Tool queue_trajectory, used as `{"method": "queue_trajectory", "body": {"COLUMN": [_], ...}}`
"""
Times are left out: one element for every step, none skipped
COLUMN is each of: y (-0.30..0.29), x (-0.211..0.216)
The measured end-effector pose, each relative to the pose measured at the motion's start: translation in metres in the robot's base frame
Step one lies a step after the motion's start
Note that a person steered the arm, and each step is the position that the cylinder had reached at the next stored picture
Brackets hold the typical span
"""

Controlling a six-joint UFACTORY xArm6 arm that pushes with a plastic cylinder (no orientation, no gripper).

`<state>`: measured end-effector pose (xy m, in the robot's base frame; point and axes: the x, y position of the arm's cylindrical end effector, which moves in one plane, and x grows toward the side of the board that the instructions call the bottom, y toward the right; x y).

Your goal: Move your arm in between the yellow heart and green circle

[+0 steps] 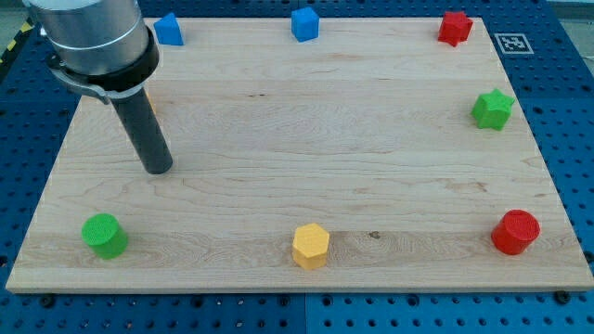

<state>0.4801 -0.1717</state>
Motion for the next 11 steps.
{"method": "queue_trajectory", "body": {"y": [0.000, 0.000, 0.000, -0.001, -0.004, -0.007, -0.008, -0.011, -0.019, -0.026, -0.031], "x": [-0.002, -0.002, -0.002, -0.002, -0.002, -0.002, -0.002, -0.002, -0.002, -0.002, -0.002]}}
